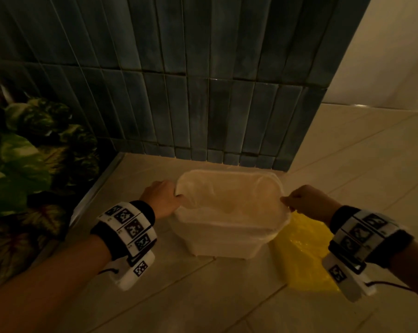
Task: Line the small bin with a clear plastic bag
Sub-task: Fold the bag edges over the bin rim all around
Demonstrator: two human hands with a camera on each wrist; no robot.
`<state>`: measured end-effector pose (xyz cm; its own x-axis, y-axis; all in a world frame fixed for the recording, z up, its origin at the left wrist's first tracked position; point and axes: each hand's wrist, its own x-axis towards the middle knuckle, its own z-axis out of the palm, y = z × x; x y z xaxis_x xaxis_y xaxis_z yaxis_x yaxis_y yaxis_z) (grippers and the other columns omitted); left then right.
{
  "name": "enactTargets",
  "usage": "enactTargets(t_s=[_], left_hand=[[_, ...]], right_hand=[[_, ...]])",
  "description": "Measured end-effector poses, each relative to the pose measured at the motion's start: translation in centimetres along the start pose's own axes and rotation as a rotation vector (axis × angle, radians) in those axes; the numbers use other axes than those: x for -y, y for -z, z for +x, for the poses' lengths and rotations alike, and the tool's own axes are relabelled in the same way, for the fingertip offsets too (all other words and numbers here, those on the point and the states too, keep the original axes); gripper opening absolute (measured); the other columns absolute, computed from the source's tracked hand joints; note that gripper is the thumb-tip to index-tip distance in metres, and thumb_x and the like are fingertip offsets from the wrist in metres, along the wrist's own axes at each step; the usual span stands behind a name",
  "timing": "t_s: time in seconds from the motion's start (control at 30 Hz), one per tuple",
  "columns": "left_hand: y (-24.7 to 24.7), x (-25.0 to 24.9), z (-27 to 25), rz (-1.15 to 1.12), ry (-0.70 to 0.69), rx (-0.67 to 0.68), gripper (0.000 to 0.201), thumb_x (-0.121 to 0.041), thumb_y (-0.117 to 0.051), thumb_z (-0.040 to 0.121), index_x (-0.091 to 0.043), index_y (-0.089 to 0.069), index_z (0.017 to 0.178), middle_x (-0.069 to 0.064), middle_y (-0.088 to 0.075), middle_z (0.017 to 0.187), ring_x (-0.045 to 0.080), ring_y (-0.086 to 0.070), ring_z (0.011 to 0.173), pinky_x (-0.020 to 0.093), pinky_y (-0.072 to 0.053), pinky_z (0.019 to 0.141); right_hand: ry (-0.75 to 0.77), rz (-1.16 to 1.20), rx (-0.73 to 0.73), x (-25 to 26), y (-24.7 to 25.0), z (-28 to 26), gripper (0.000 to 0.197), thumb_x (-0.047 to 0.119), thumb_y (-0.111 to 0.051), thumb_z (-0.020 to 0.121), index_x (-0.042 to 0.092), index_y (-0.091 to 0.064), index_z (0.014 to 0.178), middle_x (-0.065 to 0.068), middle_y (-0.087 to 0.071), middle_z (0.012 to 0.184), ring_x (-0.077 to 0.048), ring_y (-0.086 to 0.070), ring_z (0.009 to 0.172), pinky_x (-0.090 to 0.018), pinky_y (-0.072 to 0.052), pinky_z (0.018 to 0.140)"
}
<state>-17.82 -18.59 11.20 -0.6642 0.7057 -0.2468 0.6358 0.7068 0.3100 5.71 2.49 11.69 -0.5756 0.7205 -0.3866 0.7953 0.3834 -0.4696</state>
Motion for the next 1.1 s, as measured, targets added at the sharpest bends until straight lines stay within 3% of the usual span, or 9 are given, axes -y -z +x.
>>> enactTargets(t_s=[0.13, 0.27, 0.37, 0.47, 0.7, 0.83, 0.93, 1.03, 1.1], left_hand=[[1.1, 1.9, 1.8, -0.154, 0.115, -0.038, 0.036, -0.033, -0.053, 0.089, -0.005, -0.059, 0.109, 0.018, -0.06, 0.118, 0.034, -0.054, 0.112, 0.036, -0.041, 0.087], [3.2, 4.7, 5.0, -0.274, 0.161, -0.167, 0.032, -0.024, -0.054, 0.089, 0.001, -0.066, 0.104, 0.022, -0.066, 0.11, 0.034, -0.06, 0.106, 0.035, -0.045, 0.085], [4.8, 7.2, 7.7, -0.315, 0.247, -0.281, 0.033, -0.021, -0.053, 0.089, -0.003, -0.065, 0.114, 0.019, -0.064, 0.119, 0.037, -0.058, 0.112, 0.037, -0.045, 0.093], [5.9, 10.2, 10.3, -0.411, 0.372, -0.336, 0.036, -0.023, -0.052, 0.089, -0.002, -0.063, 0.117, 0.023, -0.062, 0.122, 0.04, -0.056, 0.112, 0.042, -0.043, 0.096], [8.2, 16.0, 14.9, -0.601, 0.552, -0.418, 0.048, -0.025, -0.051, 0.091, 0.004, -0.05, 0.129, 0.027, -0.05, 0.135, 0.043, -0.047, 0.122, 0.046, -0.038, 0.102], [9.3, 17.5, 16.9, -0.624, 0.577, -0.426, 0.051, -0.029, -0.047, 0.093, 0.004, -0.046, 0.132, 0.026, -0.046, 0.138, 0.042, -0.045, 0.124, 0.043, -0.037, 0.102], [9.8, 18.0, 17.9, -0.593, 0.571, -0.401, 0.052, -0.03, -0.045, 0.095, 0.003, -0.045, 0.134, 0.026, -0.045, 0.14, 0.042, -0.043, 0.126, 0.041, -0.036, 0.103], [9.4, 18.7, 18.8, -0.491, 0.485, -0.374, 0.045, -0.029, -0.044, 0.095, -0.002, -0.053, 0.13, 0.026, -0.051, 0.135, 0.042, -0.048, 0.122, 0.043, -0.038, 0.102], [9.2, 19.1, 19.2, -0.367, 0.476, -0.334, 0.047, -0.035, -0.04, 0.096, -0.009, -0.049, 0.135, 0.024, -0.045, 0.14, 0.042, -0.044, 0.125, 0.043, -0.035, 0.107]], right_hand=[[-0.004, 0.138, -0.014, 2.0, -0.9, 0.9, 0.034, 0.029, -0.053, 0.092, 0.009, -0.062, 0.066, -0.006, -0.058, 0.072, -0.025, -0.052, 0.078, -0.035, -0.04, 0.076], [0.033, 0.242, -0.025, 6.4, -2.7, 2.9, 0.034, 0.029, -0.052, 0.092, 0.003, -0.067, 0.075, -0.009, -0.058, 0.077, -0.023, -0.052, 0.076, -0.031, -0.038, 0.073], [0.063, 0.287, -0.01, 10.1, -5.2, 5.5, 0.038, 0.028, -0.052, 0.092, -0.007, -0.067, 0.098, -0.016, -0.064, 0.095, -0.025, -0.056, 0.087, -0.03, -0.04, 0.076], [0.073, 0.312, 0.015, 13.8, -7.8, 8.3, 0.045, 0.032, -0.049, 0.091, -0.006, -0.061, 0.112, -0.019, -0.065, 0.114, -0.032, -0.06, 0.104, -0.033, -0.045, 0.084], [0.078, 0.319, 0.006, 21.7, -10.0, 14.3, 0.047, 0.038, -0.049, 0.088, -0.001, -0.063, 0.11, -0.018, -0.066, 0.111, -0.033, -0.06, 0.106, -0.031, -0.045, 0.082], [0.047, 0.334, 0.009, 24.7, -10.3, 17.5, 0.046, 0.037, -0.049, 0.086, -0.001, -0.061, 0.109, -0.019, -0.065, 0.114, -0.033, -0.06, 0.106, -0.034, -0.047, 0.084], [0.016, 0.358, -0.001, 25.9, -10.2, 18.9, 0.049, 0.036, -0.049, 0.087, -0.002, -0.058, 0.117, -0.021, -0.063, 0.119, -0.033, -0.06, 0.106, -0.029, -0.043, 0.074], [-0.003, 0.389, -0.003, 26.2, -10.7, 19.9, 0.049, 0.035, -0.05, 0.086, -0.002, -0.058, 0.118, -0.02, -0.062, 0.12, -0.033, -0.06, 0.107, -0.028, -0.042, 0.073], [-0.022, 0.412, -0.018, 26.2, -11.0, 19.9, 0.05, 0.035, -0.052, 0.085, -0.002, -0.058, 0.118, -0.021, -0.062, 0.12, -0.033, -0.06, 0.107, -0.028, -0.042, 0.074]])
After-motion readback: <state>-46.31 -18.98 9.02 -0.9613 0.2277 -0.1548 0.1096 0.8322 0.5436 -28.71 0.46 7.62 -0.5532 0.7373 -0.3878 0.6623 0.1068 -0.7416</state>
